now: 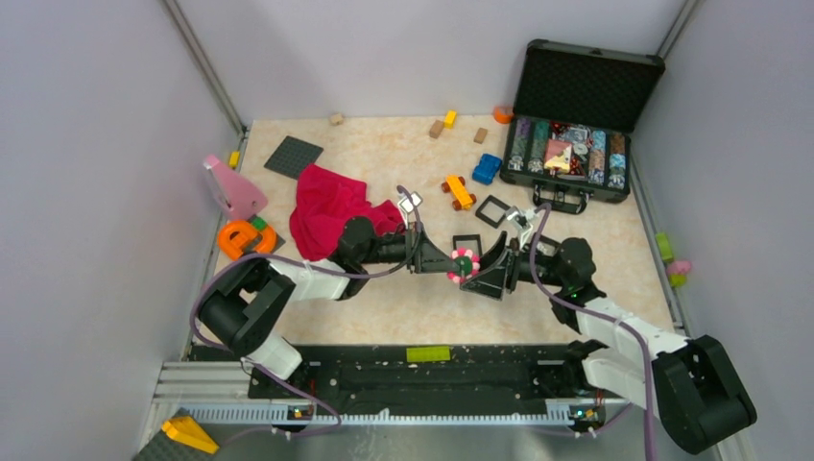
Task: Remove the brooch from the garment
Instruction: Close the brooch.
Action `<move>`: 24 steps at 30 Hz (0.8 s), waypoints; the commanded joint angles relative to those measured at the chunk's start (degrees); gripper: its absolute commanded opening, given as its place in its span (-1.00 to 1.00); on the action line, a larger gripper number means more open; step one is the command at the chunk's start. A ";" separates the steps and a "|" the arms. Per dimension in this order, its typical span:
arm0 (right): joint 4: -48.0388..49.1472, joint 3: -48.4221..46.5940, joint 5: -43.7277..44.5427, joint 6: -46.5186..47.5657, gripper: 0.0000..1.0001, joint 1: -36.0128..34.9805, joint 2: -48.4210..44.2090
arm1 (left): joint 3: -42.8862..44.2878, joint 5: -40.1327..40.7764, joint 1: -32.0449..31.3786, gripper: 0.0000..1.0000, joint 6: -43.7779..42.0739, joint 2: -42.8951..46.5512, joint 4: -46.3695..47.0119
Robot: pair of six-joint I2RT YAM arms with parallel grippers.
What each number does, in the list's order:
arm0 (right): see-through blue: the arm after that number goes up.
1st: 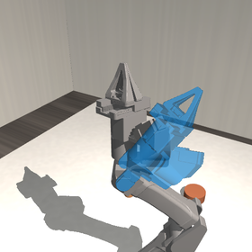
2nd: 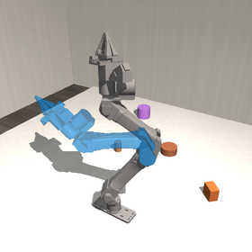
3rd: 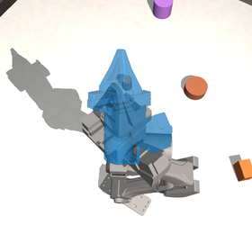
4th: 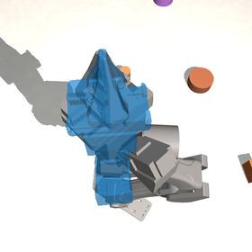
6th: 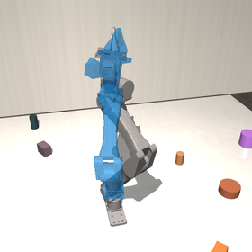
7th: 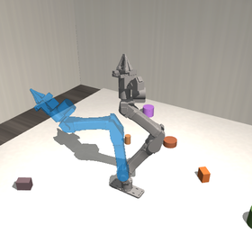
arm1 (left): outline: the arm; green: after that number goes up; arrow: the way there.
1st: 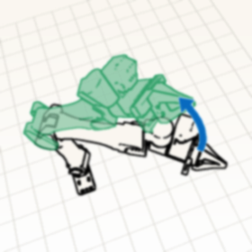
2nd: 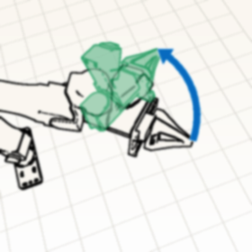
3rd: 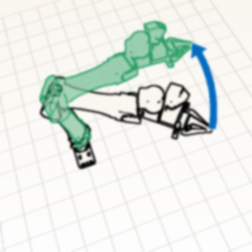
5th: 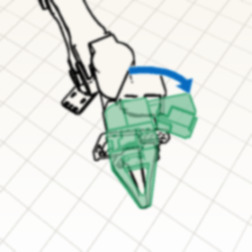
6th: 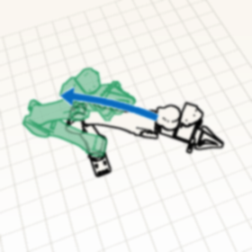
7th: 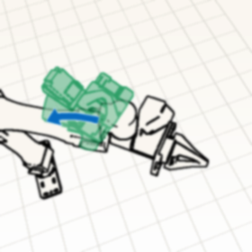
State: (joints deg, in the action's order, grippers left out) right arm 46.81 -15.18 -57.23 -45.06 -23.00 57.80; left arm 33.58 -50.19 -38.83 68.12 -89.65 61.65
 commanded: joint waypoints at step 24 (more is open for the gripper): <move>25.46 1.28 -2.54 -13.20 -0.10 2.90 6.45 | 1.75 -3.28 0.16 -1.00 2.11 0.22 7.08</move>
State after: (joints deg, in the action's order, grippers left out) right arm 68.16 -12.73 -59.46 -58.26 -20.71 64.25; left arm 33.63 -52.34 -38.74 69.97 -89.65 64.95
